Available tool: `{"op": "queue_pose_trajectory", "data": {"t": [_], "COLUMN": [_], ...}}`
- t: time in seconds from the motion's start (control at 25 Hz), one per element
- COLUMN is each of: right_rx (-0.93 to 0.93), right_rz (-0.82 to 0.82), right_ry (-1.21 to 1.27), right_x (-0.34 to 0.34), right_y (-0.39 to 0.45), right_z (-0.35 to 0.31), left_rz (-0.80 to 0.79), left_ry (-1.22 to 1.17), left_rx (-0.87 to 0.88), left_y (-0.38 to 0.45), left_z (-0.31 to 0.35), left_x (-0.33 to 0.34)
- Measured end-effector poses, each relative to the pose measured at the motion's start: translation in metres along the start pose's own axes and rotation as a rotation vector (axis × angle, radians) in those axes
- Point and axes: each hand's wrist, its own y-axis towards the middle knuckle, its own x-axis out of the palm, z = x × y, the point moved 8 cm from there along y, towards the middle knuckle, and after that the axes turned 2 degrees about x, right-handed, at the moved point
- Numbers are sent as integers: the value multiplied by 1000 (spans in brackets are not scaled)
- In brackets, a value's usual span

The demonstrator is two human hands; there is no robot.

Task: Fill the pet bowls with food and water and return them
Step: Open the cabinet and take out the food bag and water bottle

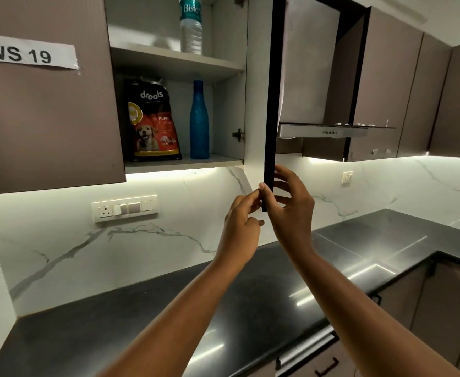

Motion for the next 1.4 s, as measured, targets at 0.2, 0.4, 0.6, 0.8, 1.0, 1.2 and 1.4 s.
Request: {"op": "queue_pose_trajectory", "data": {"t": [0.2, 0.4, 0.6, 0.8, 1.0, 1.2, 1.4], "right_rx": [84, 220, 290, 366, 407, 368, 22], "right_rz": [-44, -67, -88, -72, -126, -100, 15], "right_ry": [64, 170, 179, 200, 190, 126, -110], "right_x": [-45, -86, -116, -144, -157, -168, -169], "right_y": [13, 26, 37, 51, 57, 60, 56], "right_z": [33, 62, 88, 107, 124, 128, 89], "left_rz": [-22, -44, -94, -159, -106, -111, 22], "left_ry": [71, 174, 286, 345, 336, 347, 432], "left_rx": [-46, -63, -61, -42, -53, -54, -2], "left_y": [0, 13, 25, 35, 44, 47, 42], "left_z": [11, 20, 29, 39, 39, 38, 40], "left_x": [61, 115, 161, 208, 231, 226, 184]}}
